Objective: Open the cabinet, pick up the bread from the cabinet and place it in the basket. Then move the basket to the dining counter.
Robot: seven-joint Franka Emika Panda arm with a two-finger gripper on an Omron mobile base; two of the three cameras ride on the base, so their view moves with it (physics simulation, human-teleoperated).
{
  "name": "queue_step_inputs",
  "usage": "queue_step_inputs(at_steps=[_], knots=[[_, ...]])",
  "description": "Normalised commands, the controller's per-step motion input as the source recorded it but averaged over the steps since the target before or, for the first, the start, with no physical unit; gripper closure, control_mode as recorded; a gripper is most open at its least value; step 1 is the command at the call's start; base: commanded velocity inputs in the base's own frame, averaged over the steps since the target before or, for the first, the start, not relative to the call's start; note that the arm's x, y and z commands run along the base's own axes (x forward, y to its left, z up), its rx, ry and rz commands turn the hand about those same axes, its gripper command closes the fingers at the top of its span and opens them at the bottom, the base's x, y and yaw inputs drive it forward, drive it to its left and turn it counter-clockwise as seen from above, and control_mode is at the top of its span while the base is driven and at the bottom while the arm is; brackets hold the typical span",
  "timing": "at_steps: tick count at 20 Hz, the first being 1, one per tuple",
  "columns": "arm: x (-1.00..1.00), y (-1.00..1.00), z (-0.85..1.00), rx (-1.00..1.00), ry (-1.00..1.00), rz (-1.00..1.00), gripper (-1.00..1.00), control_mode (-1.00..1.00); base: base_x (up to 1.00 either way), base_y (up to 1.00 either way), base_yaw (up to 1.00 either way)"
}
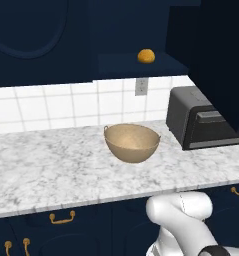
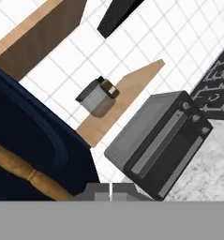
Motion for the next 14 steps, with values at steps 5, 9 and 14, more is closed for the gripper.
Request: queue_step_inputs(at_steps=[5,9,14], knots=[[-0.84,0.50,0.43,0.01,-0.29,-0.03,1.00,-1.00,0.00,0.00,0.00],[-0.01,1.00,0.07,-0.10,-0.14,-0.01,1.00,-1.00,0.00,0.00,0.00],[0.62,1.00,-0.04,-0.24,0.02,-0.41,1.00,-1.00,0.00,0.00,0.00]])
